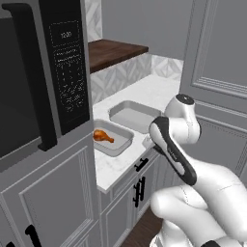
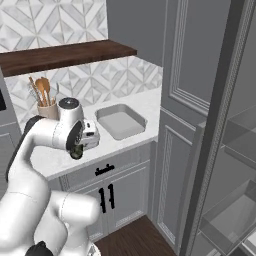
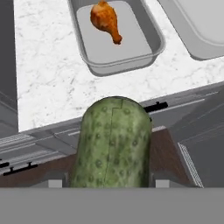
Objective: Place one cucumber and one chicken drumstick in each tupperware on the nearby counter, to pack two identical lunches.
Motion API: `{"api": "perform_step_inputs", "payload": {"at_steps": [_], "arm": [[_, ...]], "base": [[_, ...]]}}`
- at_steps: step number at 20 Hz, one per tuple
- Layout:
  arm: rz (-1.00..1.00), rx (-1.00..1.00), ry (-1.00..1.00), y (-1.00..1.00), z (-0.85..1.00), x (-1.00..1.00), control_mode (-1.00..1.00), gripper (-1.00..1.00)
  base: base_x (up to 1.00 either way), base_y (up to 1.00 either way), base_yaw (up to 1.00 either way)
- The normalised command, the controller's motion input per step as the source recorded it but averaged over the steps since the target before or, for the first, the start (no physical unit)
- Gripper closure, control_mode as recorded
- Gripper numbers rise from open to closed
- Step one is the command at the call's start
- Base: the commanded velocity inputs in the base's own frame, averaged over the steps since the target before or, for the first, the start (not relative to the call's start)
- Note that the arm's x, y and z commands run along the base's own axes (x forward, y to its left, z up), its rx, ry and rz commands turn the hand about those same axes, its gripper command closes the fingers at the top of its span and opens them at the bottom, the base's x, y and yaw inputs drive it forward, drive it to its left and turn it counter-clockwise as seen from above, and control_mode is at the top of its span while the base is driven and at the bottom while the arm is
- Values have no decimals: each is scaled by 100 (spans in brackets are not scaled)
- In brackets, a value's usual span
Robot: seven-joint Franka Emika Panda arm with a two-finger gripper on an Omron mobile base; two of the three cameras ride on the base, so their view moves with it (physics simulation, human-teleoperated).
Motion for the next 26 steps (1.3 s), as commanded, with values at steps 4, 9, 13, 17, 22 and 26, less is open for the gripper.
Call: {"api": "perform_step_inputs", "payload": {"at_steps": [4, 9, 13, 17, 22, 26], "arm": [[22, 0, 0, 17, 0, 100, -100, 100], [8, 0, 0, 0, -2, 100, -100, 100], [11, 0, 0, 11, -9, 100, -100, 100], [4, -8, 0, 26, -47, 80, -100, 100], [0, -16, 4, 71, -33, 23, -100, 100], [2, -14, 5, 72, -2, 22, -100, 100]], "base": [[0, 0, 0], [0, 0, 0], [0, 0, 0], [0, 0, 0], [0, 0, 0], [0, 0, 0]]}}
